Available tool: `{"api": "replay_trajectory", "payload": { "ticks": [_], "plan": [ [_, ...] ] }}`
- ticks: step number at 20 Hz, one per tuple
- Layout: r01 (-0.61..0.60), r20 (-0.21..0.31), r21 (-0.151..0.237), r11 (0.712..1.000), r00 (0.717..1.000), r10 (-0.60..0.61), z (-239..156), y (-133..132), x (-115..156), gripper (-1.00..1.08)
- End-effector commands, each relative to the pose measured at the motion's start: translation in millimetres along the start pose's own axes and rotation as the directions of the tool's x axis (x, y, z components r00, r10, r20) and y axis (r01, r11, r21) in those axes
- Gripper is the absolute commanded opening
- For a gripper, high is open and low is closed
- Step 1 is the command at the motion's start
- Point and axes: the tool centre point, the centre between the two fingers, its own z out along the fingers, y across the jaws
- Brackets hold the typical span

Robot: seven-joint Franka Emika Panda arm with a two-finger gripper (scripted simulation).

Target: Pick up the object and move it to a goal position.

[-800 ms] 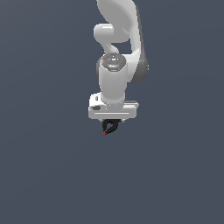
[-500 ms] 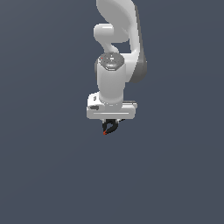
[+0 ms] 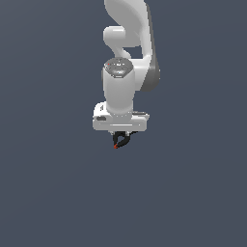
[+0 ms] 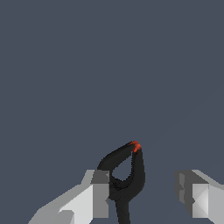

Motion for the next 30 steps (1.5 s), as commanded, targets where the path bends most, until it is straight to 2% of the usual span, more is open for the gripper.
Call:
{"api": "replay_trajectory", "payload": {
  "ticks": [1, 8, 11, 14, 17, 21, 26, 30],
  "plan": [
    [-0.024, 0.015, 0.012, 1.000, 1.000, 0.024, 5, -1, -3, 0.28],
    [-0.160, 0.106, 0.073, 0.984, 0.983, 0.152, 29, -6, -21, 0.28],
    [-0.247, 0.169, 0.103, 0.964, 0.959, 0.227, 44, -11, -33, 0.28],
    [-0.349, 0.248, 0.130, 0.928, 0.918, 0.310, 59, -17, -47, 0.28],
    [-0.455, 0.335, 0.146, 0.879, 0.858, 0.389, 75, -25, -61, 0.28],
    [-0.586, 0.451, 0.147, 0.796, 0.756, 0.473, 92, -38, -80, 0.28],
    [-0.725, 0.585, 0.120, 0.679, 0.604, 0.542, 109, -55, -100, 0.28],
    [-0.797, 0.662, 0.086, 0.597, 0.494, 0.564, 117, -66, -112, 0.28]
  ]
}}
